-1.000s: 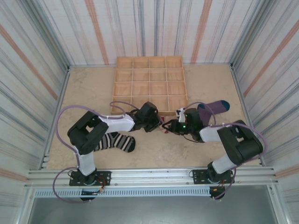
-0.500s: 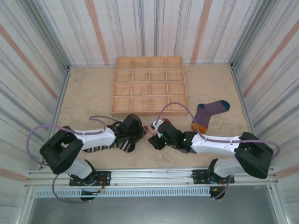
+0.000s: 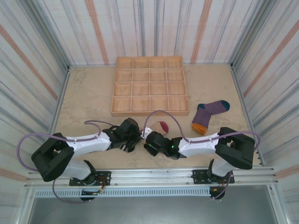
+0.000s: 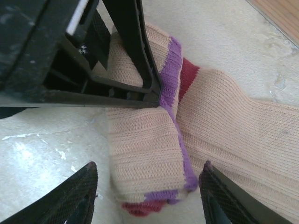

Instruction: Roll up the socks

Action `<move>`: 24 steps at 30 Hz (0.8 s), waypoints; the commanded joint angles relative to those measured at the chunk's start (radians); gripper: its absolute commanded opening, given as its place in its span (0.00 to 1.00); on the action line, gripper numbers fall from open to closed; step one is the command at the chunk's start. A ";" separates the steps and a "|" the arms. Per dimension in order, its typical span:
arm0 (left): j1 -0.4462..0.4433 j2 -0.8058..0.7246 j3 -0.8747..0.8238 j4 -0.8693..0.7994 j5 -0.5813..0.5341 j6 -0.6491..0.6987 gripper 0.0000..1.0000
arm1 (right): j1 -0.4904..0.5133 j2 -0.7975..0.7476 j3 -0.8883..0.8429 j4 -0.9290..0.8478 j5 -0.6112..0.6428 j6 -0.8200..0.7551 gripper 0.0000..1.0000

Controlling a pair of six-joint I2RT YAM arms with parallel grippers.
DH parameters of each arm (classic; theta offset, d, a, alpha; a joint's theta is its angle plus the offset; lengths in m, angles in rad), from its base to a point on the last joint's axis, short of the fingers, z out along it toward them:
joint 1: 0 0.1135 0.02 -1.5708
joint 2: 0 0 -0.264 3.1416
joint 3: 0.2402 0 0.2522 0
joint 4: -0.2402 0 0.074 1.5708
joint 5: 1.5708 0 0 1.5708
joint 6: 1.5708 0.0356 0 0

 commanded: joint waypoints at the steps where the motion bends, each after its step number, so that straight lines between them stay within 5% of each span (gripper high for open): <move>1: -0.011 -0.018 -0.021 -0.042 -0.032 -0.019 0.00 | 0.006 0.044 0.033 0.033 0.024 -0.037 0.58; 8: -0.027 -0.009 -0.018 -0.026 -0.031 -0.032 0.00 | 0.002 0.093 0.033 0.066 0.009 -0.029 0.47; 14: -0.027 -0.012 -0.020 -0.025 -0.030 -0.028 0.00 | -0.028 0.090 0.002 0.088 -0.059 0.007 0.10; 16: -0.025 -0.019 -0.020 -0.026 -0.034 -0.024 0.08 | -0.050 0.076 -0.018 0.093 -0.102 0.025 0.00; 20: -0.017 -0.039 -0.017 -0.033 -0.036 -0.008 0.40 | -0.147 0.041 -0.080 0.131 -0.274 0.081 0.00; 24: -0.011 -0.070 -0.001 -0.070 -0.053 0.018 0.57 | -0.261 0.029 -0.137 0.193 -0.466 0.139 0.00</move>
